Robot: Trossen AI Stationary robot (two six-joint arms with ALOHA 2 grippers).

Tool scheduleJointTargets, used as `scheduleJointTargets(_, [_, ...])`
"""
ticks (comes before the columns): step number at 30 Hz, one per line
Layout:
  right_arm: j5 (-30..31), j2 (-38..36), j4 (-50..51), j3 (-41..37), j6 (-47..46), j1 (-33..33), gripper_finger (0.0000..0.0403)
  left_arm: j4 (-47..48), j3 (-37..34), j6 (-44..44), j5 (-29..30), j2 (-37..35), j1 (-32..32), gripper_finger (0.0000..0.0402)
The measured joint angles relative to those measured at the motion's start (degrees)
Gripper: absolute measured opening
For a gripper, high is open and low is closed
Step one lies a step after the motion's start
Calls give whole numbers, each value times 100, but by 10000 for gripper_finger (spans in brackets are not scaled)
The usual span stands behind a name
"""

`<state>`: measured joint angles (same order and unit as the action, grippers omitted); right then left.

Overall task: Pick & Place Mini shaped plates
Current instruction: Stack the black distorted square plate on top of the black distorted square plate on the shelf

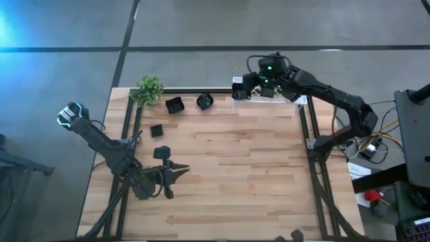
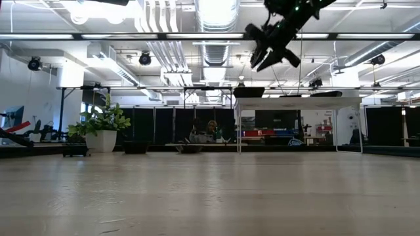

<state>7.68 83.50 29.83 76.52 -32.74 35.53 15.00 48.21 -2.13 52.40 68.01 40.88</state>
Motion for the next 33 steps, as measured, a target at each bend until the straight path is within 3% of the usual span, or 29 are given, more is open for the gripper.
scheduleJointTargets(7, [162,-721,7,-102,496,-364,78,0,-2,-5,2,0,0,55])
scheduleJointTargets(14, [1050,-1257,34,-366,1073,-1613,66,138,-2,-284,24,0,-127,55])
scheduleJointTargets(18, [1207,-1446,21,-603,1157,-2399,63,579,-2,-804,173,0,-367,55])
scheduleJointTargets(27, [1377,-1515,-419,-1188,1281,-3842,63,1391,-2,-2134,241,0,-1482,55])
scheduleJointTargets(33, [1380,-1521,-948,-1585,1391,-4430,66,1508,-2,-2147,-485,0,-2577,55])
